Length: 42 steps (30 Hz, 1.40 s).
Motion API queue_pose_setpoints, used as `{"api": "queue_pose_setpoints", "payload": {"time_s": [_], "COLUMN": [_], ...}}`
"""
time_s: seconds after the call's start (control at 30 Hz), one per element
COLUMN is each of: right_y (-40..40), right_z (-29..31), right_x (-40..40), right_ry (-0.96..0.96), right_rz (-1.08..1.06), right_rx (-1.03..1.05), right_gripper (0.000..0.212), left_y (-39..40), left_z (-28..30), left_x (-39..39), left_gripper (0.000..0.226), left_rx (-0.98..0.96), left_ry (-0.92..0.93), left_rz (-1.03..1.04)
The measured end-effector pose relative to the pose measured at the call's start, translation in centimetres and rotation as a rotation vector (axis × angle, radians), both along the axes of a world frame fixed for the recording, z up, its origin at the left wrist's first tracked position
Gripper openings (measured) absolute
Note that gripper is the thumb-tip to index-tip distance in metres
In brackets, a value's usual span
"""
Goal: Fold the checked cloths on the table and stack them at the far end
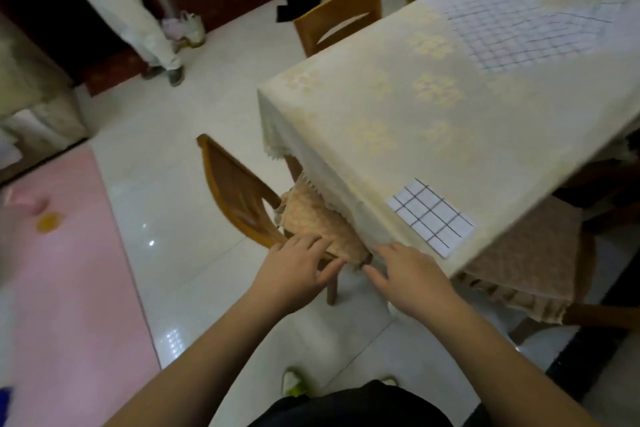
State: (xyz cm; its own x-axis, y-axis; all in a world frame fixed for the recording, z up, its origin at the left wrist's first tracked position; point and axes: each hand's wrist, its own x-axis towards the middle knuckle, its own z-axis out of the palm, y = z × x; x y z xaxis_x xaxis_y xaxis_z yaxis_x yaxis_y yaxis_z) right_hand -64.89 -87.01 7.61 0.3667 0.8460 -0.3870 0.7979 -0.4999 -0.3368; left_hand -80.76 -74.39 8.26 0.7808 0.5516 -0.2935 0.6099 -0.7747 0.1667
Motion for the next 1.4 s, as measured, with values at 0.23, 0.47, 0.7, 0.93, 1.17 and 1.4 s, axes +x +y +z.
{"api": "queue_pose_setpoints", "payload": {"time_s": [0.23,0.47,0.7,0.93,1.17,1.4], "right_y": [6.2,11.9,17.2,21.6,26.0,32.9], "right_z": [1.0,1.1,1.5,1.9,1.6,0.3], "right_x": [-8.4,-20.6,-29.0,-32.5,-32.9,-30.5], "right_ry": [-0.066,-0.104,-0.100,-0.131,-0.115,-0.110], "right_rz": [0.226,0.403,0.487,0.508,0.503,0.467], "right_rx": [0.046,0.041,0.037,0.012,-0.005,0.034], "right_gripper": [0.046,0.060,0.061,0.058,0.056,0.056], "left_y": [1.3,4.3,8.3,11.3,15.8,24.2], "left_z": [0.5,-0.4,-1.1,-1.4,-1.9,-2.9], "left_x": [-11.0,-24.1,-35.3,-39.8,-39.3,-36.4], "left_gripper": [0.067,0.091,0.096,0.097,0.095,0.094], "left_rx": [-0.008,0.046,0.042,0.029,0.018,-0.001], "left_ry": [0.016,0.014,0.034,0.019,0.010,0.053], "left_rz": [0.248,0.410,0.525,0.580,0.557,0.473]}}
